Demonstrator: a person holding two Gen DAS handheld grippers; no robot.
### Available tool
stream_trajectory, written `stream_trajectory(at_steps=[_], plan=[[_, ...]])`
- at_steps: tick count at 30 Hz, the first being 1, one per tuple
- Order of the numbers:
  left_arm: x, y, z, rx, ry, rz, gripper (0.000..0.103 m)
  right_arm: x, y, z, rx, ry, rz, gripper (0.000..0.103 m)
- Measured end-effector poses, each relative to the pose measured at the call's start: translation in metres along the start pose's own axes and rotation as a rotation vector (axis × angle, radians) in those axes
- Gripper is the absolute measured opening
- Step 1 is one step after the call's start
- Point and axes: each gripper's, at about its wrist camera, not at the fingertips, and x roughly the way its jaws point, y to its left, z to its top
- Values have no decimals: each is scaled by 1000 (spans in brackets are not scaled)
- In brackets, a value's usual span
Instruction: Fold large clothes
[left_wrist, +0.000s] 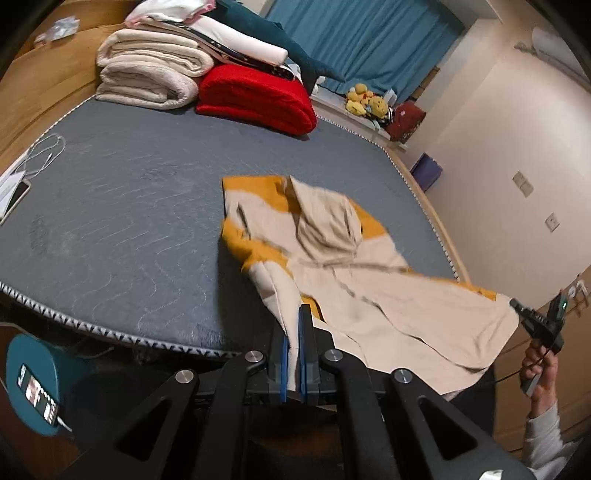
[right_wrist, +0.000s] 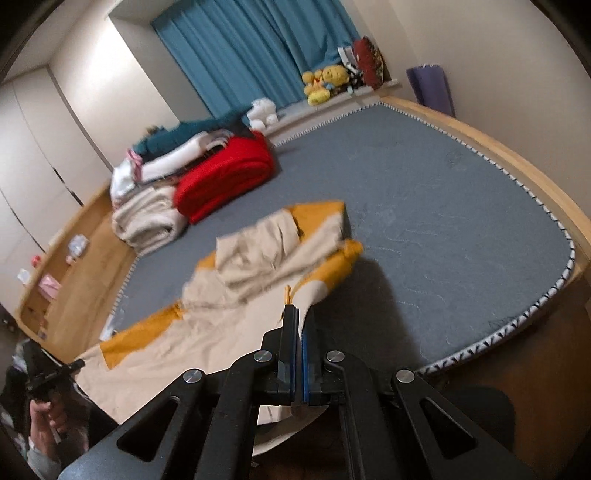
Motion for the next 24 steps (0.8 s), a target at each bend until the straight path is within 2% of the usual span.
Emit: stream_trajectory(at_steps=[4, 6, 10, 12, 16, 19, 21, 23, 24], plan=[[18, 13, 19, -39, 9, -20, 3, -8, -4, 10, 27, -28, -10, 2], [52, 25, 39, -56, 13, -13, 3, 20, -8, 24, 36, -24, -39, 2], [132, 59, 85, -109, 28, -21, 4, 106, -31, 62, 114, 26, -36, 2], [183, 73, 110, -124, 33, -25, 4, 168, -40, 86, 109, 62, -49, 2], [266, 91, 144, -122, 48, 57, 4, 265, -50, 112, 54, 122, -122, 2], [310, 109, 154, -142, 98, 99, 6, 330, -67, 121, 77, 196, -162, 3], [334, 121, 153, -184, 159, 105, 11, 366, -85, 120, 136, 283, -160, 3], [344, 132, 155, -259, 194, 77, 12, 384, -100, 114, 205, 321, -142, 8], [343, 138, 155, -317, 187, 39, 13, 388, -108, 115, 240, 324, -164, 11]])
